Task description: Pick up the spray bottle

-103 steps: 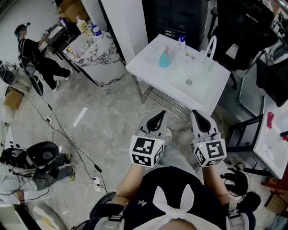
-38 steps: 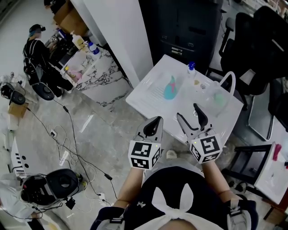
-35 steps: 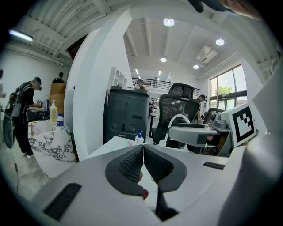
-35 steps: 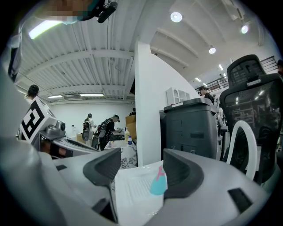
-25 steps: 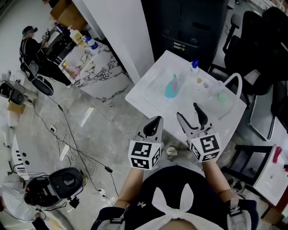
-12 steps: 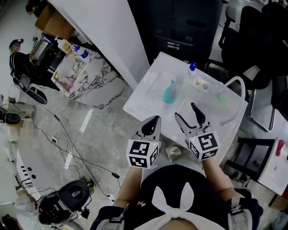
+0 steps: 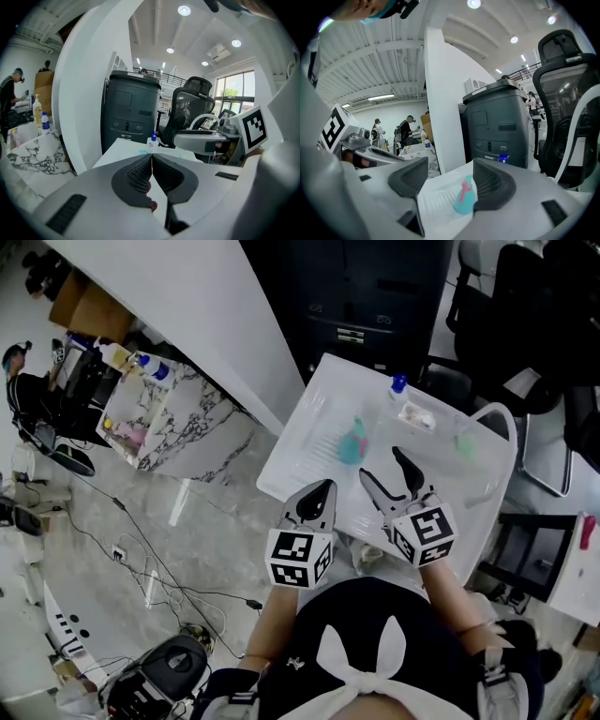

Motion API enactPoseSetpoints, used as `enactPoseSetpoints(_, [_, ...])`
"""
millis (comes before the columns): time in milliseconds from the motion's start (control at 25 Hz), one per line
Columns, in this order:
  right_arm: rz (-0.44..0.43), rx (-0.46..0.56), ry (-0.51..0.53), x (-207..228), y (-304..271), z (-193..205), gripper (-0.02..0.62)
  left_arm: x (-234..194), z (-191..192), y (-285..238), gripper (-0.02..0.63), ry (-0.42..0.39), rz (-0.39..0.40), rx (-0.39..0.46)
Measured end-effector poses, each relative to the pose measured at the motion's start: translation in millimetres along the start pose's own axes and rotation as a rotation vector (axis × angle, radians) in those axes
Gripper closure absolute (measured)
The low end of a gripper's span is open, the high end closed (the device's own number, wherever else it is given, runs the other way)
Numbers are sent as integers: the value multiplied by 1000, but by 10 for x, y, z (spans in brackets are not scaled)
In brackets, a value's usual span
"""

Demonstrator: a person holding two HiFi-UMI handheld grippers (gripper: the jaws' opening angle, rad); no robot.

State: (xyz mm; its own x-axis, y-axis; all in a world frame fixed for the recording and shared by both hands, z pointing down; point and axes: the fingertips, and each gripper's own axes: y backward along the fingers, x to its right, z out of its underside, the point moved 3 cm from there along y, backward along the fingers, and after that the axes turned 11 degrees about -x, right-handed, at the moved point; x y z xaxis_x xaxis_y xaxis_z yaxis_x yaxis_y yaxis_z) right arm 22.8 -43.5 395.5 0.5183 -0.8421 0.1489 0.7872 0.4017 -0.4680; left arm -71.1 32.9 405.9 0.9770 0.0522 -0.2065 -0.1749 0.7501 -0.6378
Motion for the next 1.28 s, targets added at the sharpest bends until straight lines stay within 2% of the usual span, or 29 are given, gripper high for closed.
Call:
enactPoseSetpoints(640, [48, -54, -47, 174, -426, -51, 313, -315, -278, -356, 578, -13, 75, -25])
enactPoseSetpoints(1280, [83, -135, -98, 315, -803, 93, 313, -550, -434, -627, 578, -39, 126, -68])
